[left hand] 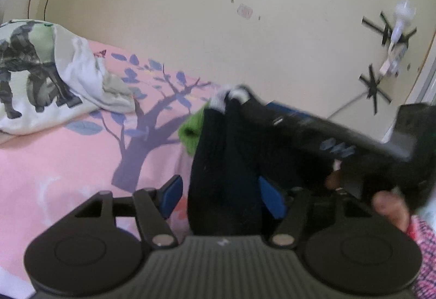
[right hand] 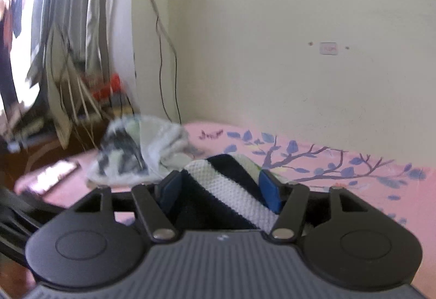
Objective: Fold small clothes
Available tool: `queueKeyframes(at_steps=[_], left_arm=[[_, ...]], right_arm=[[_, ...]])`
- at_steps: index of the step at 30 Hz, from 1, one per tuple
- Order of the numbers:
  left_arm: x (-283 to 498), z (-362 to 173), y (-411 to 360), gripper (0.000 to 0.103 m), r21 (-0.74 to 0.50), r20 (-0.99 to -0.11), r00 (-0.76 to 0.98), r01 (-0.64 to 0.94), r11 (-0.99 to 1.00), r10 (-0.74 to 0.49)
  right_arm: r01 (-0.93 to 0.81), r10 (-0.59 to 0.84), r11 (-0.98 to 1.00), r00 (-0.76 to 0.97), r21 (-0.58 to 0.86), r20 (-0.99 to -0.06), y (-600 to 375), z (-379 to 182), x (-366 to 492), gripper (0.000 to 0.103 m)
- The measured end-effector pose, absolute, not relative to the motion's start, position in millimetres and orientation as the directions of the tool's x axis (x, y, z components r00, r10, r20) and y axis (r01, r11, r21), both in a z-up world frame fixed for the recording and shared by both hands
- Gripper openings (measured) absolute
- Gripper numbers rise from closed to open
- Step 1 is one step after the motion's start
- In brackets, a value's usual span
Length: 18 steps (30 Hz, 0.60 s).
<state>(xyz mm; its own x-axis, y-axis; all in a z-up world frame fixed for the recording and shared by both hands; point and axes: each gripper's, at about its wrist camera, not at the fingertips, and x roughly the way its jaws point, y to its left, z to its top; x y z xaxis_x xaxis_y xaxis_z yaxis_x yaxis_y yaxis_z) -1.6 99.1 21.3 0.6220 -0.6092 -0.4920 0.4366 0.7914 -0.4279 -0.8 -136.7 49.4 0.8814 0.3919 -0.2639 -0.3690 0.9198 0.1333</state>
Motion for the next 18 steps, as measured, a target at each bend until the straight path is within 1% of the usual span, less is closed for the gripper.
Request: queueKeyframes(at_steps=[1,3,5,7,10,13,18], left_arm=[[-1,21,98,0.063,-0.426,-0.498,0.615,0.440,0.790,-0.611],[1,20,97,0.074,-0.422,-0.507,0.611,0.438,0.794,-0.607],[4,17,95,0.076,-0.429,-0.525,0.596,0.431,0.794,-0.607],[9,14,95,0.079,-0.447,-0.539,0.575,0.424,0.787,-0.616],[12,12,97,0.081,-0.470,-0.536,0.562,0.421,0.776,-0.630],[12,12,97,0.083,-0.467,-0.536,0.563,0.422,0.777,-0.629],[12,13,92,0.095,-0.461,-0.538,0.551,0.441,0.770,-0.638]], right_arm=[[-0.371,0.402,0.914,0.882,0.163,-0.247,-143,48,-6,0.055],[-0.369,0.406,0.909,0.886,0.193,-0.222,-151,44,-19,0.055],[-0.369,0.402,0.911,0.893,0.183,-0.200,-154,37,-35,0.055],[-0.374,0.406,0.911,0.890,0.174,-0.209,-155,33,-44,0.056],[-0.379,0.414,0.906,0.885,0.187,-0.212,-155,33,-44,0.058],[-0.388,0.425,0.901,0.881,0.195,-0.210,-156,33,-43,0.060],[-0.397,0.438,0.892,0.876,0.216,-0.202,-159,33,-42,0.062]])
